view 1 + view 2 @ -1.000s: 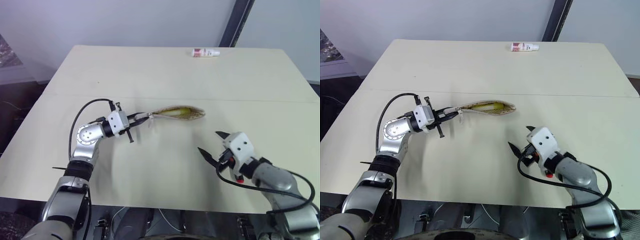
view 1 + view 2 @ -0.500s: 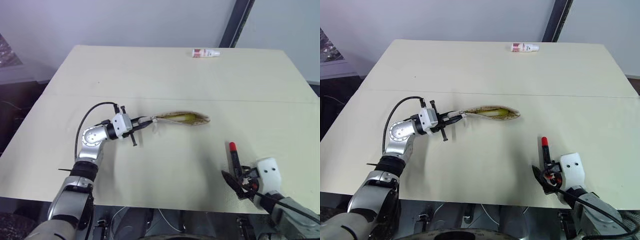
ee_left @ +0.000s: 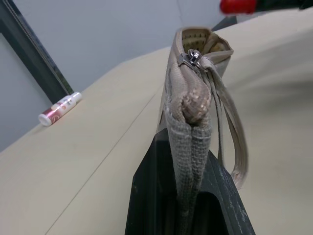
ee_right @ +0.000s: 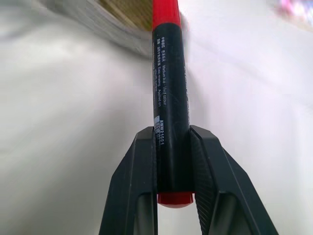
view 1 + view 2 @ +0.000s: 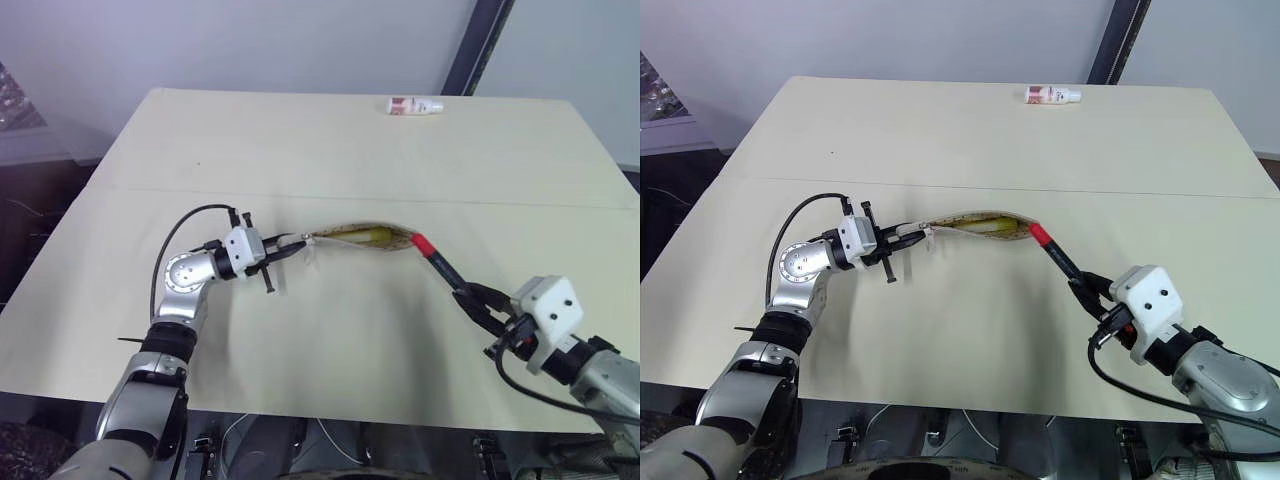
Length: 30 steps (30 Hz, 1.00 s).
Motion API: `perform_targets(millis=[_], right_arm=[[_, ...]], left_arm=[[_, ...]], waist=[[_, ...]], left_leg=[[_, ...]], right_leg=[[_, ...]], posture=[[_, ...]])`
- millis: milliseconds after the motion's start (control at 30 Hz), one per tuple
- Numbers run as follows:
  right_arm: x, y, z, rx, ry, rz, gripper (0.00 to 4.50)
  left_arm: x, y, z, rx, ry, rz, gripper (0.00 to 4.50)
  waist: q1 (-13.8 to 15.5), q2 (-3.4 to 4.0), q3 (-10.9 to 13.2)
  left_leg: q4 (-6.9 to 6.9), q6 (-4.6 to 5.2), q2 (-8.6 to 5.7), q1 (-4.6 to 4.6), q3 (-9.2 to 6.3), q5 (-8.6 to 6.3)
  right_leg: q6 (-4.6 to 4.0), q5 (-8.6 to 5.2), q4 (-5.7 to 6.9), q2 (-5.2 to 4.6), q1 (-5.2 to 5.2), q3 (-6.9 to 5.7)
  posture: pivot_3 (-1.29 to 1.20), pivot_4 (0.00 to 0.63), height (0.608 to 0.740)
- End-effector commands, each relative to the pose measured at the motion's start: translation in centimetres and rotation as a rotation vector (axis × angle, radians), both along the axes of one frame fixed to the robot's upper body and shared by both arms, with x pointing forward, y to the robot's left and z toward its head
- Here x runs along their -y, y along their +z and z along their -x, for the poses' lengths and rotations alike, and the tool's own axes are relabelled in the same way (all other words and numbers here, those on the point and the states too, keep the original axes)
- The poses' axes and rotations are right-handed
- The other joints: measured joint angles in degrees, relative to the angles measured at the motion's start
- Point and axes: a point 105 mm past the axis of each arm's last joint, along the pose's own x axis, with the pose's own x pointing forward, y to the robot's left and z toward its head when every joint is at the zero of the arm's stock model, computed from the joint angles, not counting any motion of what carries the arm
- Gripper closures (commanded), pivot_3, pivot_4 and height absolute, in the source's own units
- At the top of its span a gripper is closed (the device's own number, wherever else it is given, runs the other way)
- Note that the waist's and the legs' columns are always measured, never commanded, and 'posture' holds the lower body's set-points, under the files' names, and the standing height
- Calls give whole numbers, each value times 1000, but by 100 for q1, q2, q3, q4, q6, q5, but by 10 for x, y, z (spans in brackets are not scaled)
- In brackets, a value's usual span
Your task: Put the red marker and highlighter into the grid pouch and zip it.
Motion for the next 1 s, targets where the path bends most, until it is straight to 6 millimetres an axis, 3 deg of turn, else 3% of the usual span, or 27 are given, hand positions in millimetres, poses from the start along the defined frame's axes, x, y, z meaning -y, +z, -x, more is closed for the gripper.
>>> perform_targets(millis=[33, 500, 767, 967, 1000], right_arm=[[-5, 8, -4, 97, 89, 148, 4107], [-1, 0, -39, 149, 144, 477, 4107], [-43, 2, -65, 278, 310, 656, 4107], [-82, 5, -75, 406, 412, 653, 4107], [-85, 7, -74, 420, 427, 637, 3607]], left_arm=[[1, 10, 1, 59, -1, 1, 4500], [16, 11, 8, 152, -64, -110, 4500], [32, 19, 11, 180, -126, -112, 4500], [38, 26, 11, 187, -136, -86, 4500], [38, 26, 11, 185, -134, -79, 4500]], waist=[[-7, -4, 2], [-1, -6, 4], [-17, -6, 5], [0, -7, 6], [0, -7, 6]], left_leg=[[2, 0, 0, 0, 0, 0], [2, -6, 0, 0, 2, -2], [6, -10, 2, 0, 3, -4], [0, -3, 0, -1, 1, 2], [-1, -2, -2, -2, 1, 2]], right_leg=[[0, 0, 0, 0, 1, 0], [-4, 1, 0, -11, 0, 4], [-5, 1, 2, -9, 1, 4], [-3, 2, 3, 1, -6, 3], [-3, 2, 3, 1, -7, 2]], posture=[[0, 150, 740], [0, 150, 740], [0, 150, 740], [0, 150, 740], [0, 150, 740]])
